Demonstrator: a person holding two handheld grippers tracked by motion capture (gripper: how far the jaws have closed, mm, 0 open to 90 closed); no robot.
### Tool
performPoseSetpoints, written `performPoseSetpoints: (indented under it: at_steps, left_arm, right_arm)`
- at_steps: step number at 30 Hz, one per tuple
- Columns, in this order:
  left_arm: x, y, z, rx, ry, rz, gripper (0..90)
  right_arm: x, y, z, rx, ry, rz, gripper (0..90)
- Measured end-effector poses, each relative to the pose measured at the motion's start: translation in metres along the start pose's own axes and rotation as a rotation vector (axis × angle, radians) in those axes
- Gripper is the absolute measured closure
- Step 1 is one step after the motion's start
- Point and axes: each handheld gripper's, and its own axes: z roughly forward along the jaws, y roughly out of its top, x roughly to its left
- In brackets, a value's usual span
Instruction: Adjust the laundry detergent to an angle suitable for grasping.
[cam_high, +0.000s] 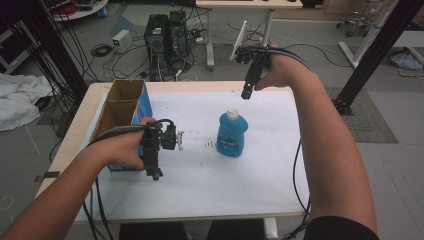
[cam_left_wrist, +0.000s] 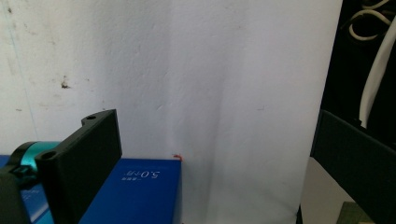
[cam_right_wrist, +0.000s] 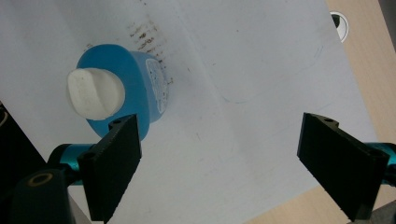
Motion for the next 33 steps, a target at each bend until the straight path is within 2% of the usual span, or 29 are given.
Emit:
performPoseSetpoints:
  at_steps: [8,14,21,24,33]
  left_arm:
    - [-0.003,0.000,-0.003,-0.001,-0.002,0.005,1.8]
    - [-0.004,0.001,-0.001,0.006,-0.010,-0.010,1.8]
    - [-0.007,-0.002,-0.003,0.011,0.003,-0.013,1.7]
    - [-0.008,-0.001,-0.002,0.010,-0.004,0.001,1.8]
    - [-0.004,0.001,0.001,0.013,-0.008,-0.001,1.7]
  right_arm:
    - [0.002,0.000,0.001,0.006,0.005,0.003,12.9]
    - [0.000,0.000,0.010,0.003,0.018,0.004,12.9]
    - [0.002,0.000,0.010,0.008,0.011,0.009,12.9]
    - [0.003,0.002,0.009,0.001,0.011,0.006,12.9]
    - [-0.001,0.000,0.011,0.008,0.012,0.010,12.9]
